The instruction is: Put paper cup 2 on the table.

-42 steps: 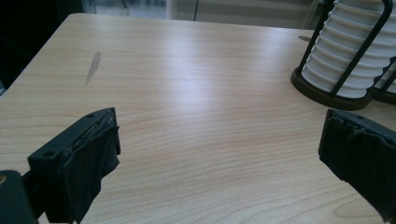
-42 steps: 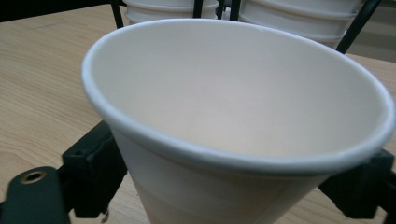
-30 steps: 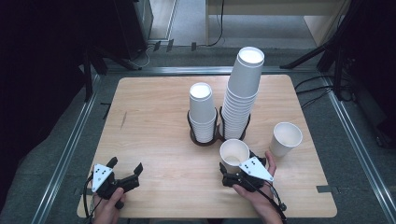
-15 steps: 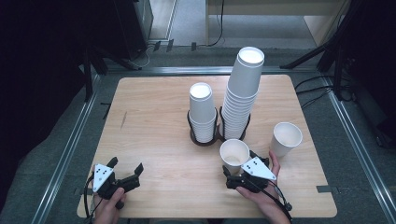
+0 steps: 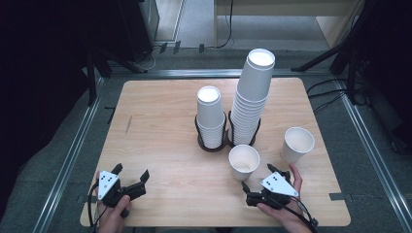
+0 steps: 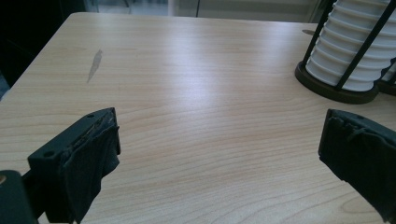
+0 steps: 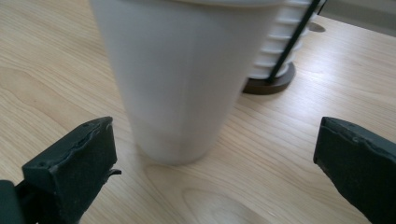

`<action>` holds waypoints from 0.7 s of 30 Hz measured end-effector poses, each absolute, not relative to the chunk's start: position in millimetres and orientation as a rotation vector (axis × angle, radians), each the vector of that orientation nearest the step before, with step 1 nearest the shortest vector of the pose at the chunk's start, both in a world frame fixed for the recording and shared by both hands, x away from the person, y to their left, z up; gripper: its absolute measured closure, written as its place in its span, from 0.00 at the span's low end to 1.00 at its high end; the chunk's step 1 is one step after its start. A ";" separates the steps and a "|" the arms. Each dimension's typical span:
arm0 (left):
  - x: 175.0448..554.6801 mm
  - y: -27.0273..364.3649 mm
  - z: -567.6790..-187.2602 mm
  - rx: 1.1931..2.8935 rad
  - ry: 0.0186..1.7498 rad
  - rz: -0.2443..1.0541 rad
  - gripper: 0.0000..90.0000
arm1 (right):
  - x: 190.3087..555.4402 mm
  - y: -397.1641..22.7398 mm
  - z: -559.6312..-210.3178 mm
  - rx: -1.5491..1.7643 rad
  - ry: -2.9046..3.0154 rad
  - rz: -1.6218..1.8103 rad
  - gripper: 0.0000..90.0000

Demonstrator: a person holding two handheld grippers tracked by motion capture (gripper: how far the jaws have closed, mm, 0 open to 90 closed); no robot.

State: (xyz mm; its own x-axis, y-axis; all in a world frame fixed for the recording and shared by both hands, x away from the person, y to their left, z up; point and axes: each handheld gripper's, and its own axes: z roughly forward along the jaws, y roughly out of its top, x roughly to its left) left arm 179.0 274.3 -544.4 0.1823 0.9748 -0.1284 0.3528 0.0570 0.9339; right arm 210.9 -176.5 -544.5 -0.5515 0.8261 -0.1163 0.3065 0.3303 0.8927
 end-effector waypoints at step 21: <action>179.5 273.4 -546.4 1.484 1.356 0.801 0.00 | 210.1 -247.8 -533.8 1.110 1.858 1.121 0.00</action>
